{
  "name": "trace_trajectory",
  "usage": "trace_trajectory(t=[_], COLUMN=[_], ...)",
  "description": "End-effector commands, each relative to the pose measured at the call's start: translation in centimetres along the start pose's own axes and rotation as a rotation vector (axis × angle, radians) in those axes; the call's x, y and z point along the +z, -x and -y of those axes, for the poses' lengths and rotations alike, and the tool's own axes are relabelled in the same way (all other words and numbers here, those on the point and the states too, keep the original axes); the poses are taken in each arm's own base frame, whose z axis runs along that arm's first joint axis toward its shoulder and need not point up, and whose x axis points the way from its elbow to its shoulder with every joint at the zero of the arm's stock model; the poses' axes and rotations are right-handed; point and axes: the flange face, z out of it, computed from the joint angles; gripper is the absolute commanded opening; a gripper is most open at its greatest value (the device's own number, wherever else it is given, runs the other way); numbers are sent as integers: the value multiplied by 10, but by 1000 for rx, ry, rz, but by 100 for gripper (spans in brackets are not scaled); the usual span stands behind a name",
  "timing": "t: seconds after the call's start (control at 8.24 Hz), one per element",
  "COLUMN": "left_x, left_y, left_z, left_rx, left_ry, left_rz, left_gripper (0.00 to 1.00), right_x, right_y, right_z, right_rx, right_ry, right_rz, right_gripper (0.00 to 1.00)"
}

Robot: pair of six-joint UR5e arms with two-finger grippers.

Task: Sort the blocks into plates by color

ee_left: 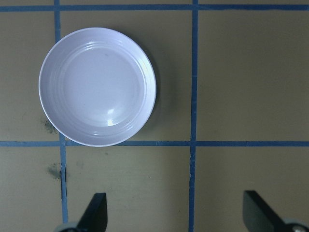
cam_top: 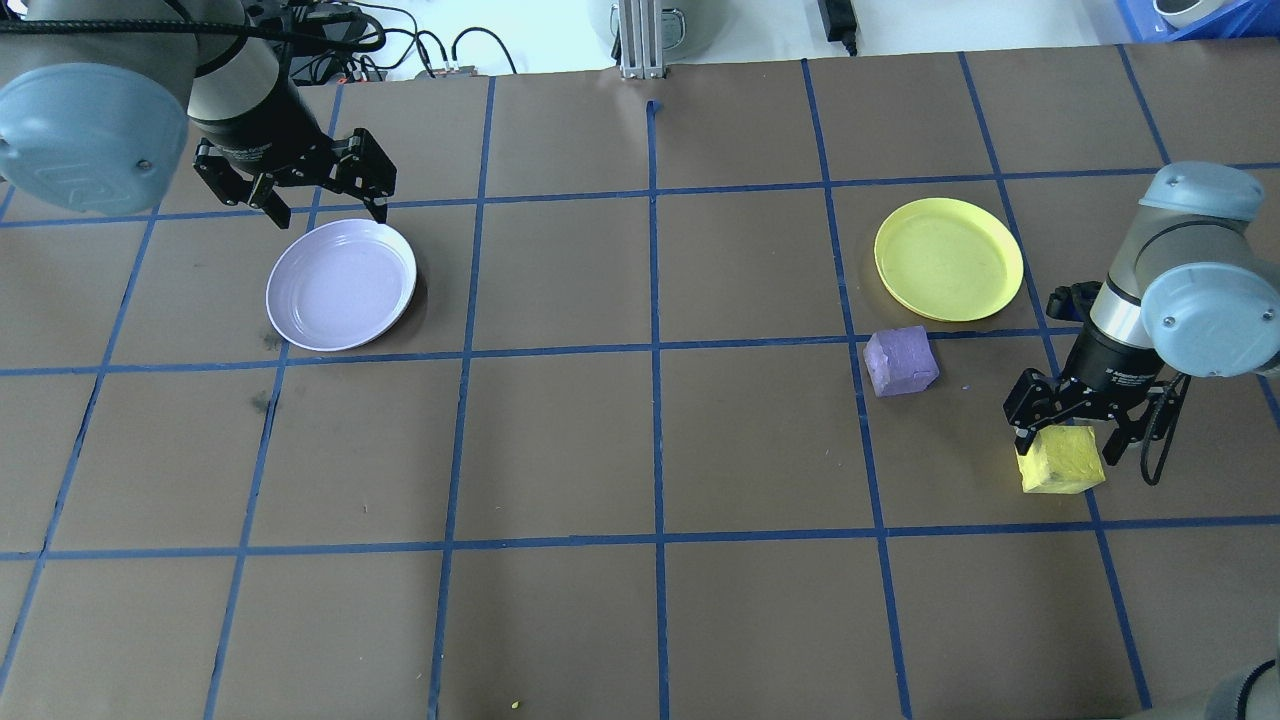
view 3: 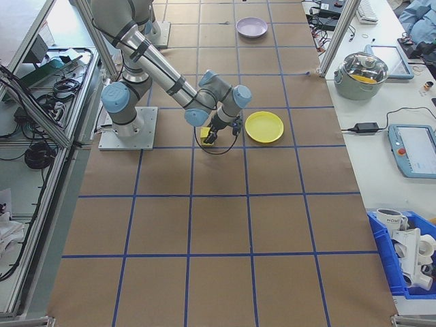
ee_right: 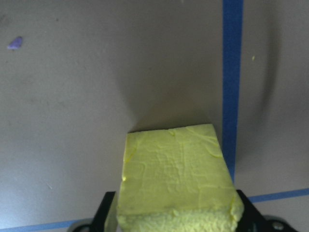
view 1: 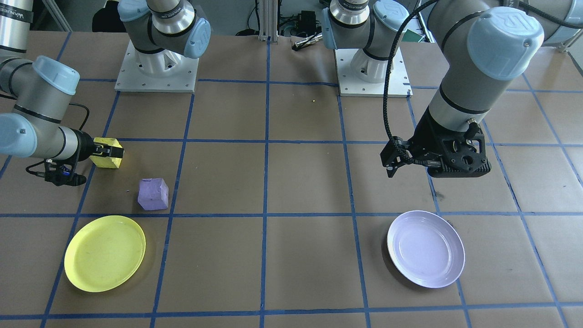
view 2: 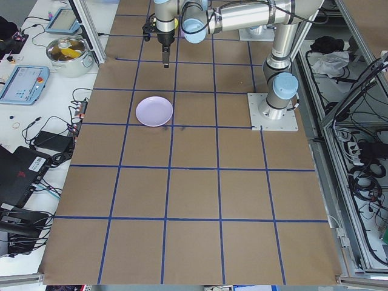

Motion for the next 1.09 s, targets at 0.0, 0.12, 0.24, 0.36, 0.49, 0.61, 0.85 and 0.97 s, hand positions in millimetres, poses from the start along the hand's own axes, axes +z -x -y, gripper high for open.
trace_trajectory(t=[0.0,0.12,0.24,0.36,0.49,0.61,0.85,0.97], left_x=[-1,0,-1,0,-1,0,0,0], left_y=[0,0,0,0,0,0,0,0], left_z=[0,0,0,0,0,0,0,0], left_rx=[0,0,0,0,0,0,0,0], left_ry=[-4,-1,-4,-1,-4,-1,-1,-2], left_rz=[0,0,0,0,0,0,0,0], left_gripper=[100,100,100,100,100,100,100,100], right_x=[-4,-23,-60,-112,-171,-209,-225,-214], right_y=[-1,-4,-6,-7,1,25,96,118], right_z=[3,5,14,18,31,59,113,133], right_rx=[2,17,14,3,-21,-70,-172,-198], right_ry=[-12,-43,-105,-113,-164,-199,-236,-245], right_rz=[-1,0,-1,20,40,17,-19,-31], right_gripper=[4,0,0,0,0,0,0,0])
